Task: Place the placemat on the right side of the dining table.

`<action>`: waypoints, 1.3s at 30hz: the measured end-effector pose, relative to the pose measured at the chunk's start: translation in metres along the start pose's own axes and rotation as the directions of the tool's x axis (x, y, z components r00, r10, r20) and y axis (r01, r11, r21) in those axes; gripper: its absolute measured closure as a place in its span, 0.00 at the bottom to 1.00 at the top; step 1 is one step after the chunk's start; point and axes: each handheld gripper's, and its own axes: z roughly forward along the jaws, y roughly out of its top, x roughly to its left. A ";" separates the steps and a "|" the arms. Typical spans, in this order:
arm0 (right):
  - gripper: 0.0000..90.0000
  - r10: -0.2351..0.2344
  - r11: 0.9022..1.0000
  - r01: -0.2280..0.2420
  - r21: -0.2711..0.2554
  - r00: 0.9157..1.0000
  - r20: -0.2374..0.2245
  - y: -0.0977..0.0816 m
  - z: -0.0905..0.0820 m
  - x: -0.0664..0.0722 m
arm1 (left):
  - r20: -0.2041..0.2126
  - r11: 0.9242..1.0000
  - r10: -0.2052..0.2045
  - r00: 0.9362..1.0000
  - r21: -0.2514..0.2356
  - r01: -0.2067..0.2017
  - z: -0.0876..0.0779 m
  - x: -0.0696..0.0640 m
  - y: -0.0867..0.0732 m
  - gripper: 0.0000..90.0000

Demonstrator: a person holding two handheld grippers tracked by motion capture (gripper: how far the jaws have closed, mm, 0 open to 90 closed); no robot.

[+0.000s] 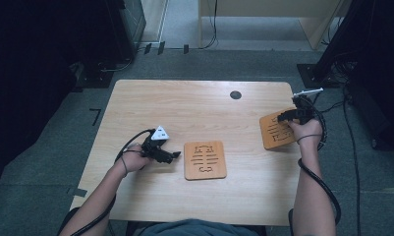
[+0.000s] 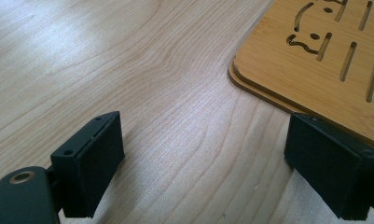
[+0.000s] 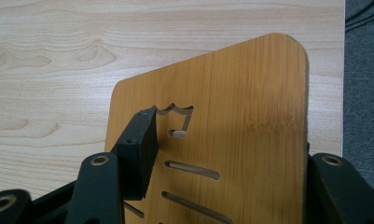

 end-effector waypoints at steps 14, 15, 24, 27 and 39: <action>0.36 0.000 1.000 0.000 -0.003 1.000 -0.007 -0.004 0.012 -0.006 | 0.000 1.000 0.000 1.000 -0.001 0.000 0.000 0.000 0.000 0.12; 0.36 0.002 1.000 -0.002 -0.002 1.000 -0.011 -0.004 0.013 -0.006 | -0.001 1.000 -0.001 1.000 -0.001 0.001 0.000 0.000 0.000 0.12; 0.34 0.019 1.000 -0.019 0.001 0.999 -0.047 -0.006 0.018 -0.011 | 0.000 1.000 -0.001 1.000 -0.001 0.001 0.000 0.000 0.000 0.12; 0.33 0.018 1.000 -0.018 0.001 0.999 -0.049 -0.006 0.018 -0.012 | 0.000 1.000 0.000 1.000 -0.001 0.000 0.000 0.000 0.000 0.12; 0.29 -0.039 0.999 0.039 -0.011 0.999 -0.022 -0.007 0.018 -0.008 | 0.000 1.000 0.000 1.000 -0.001 0.000 0.000 0.000 0.000 0.12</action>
